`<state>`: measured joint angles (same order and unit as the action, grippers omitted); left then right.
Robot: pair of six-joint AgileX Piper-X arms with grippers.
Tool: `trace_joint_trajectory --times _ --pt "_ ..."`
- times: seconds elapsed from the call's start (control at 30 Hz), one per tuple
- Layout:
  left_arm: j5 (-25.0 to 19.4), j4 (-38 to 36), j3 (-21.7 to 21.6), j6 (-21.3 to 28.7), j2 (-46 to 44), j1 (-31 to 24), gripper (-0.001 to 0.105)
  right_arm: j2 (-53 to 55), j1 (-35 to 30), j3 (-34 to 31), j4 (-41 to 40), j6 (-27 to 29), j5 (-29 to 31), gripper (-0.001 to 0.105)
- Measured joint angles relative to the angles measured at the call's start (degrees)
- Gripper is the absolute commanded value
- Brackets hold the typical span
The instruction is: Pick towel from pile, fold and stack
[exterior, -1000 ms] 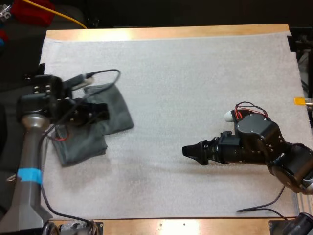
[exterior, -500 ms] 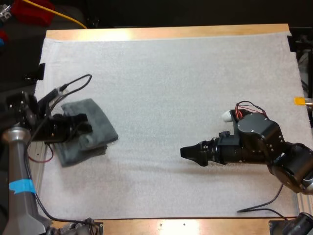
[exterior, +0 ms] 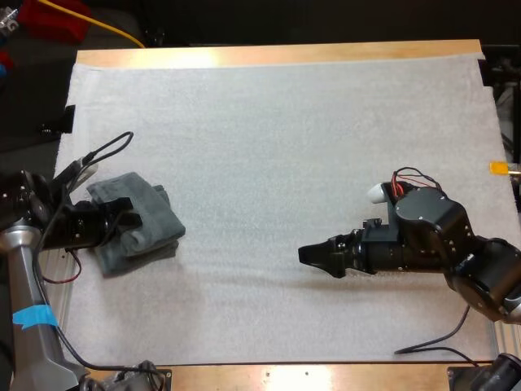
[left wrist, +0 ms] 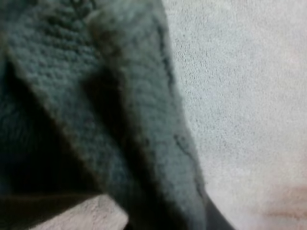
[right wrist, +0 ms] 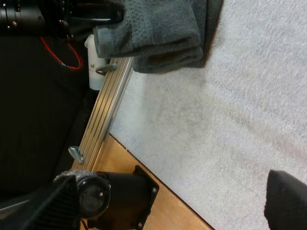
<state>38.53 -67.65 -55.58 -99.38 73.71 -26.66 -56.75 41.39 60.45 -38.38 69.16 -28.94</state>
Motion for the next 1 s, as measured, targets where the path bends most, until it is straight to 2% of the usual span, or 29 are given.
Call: trace_joint_trajectory --times 0.1,0.27,0.53,0.67,0.8,0.87,1.0 --pt "-3.9 0.7 0.0 0.3 0.0 0.0 0.000 0.0 0.0 0.0 0.0 0.0 -0.5 0.076" --pt "-7.2 1.3 0.0 0.8 0.0 0.0 0.000 0.0 0.0 0.0 0.0 0.0 -1.1 0.076" --pt "-8.6 1.6 0.0 1.3 4.1 0.0 0.000 0.0 0.0 0.0 0.0 0.0 -1.2 0.076" --pt "-12.6 1.6 0.0 1.6 6.4 0.0 0.002 0.0 0.0 0.0 0.0 0.0 -1.2 0.076" --pt "-16.7 1.8 0.0 1.6 7.6 0.0 0.024 0.0 0.0 0.0 0.0 0.0 -1.2 0.076" --pt "-17.9 1.8 0.0 1.7 7.7 0.0 0.041 0.0 0.0 0.0 0.0 0.0 -1.2 0.076" --pt "-21.8 1.8 0.0 1.7 7.7 0.0 0.060 0.0 0.0 0.0 0.0 0.0 -1.2 0.076"
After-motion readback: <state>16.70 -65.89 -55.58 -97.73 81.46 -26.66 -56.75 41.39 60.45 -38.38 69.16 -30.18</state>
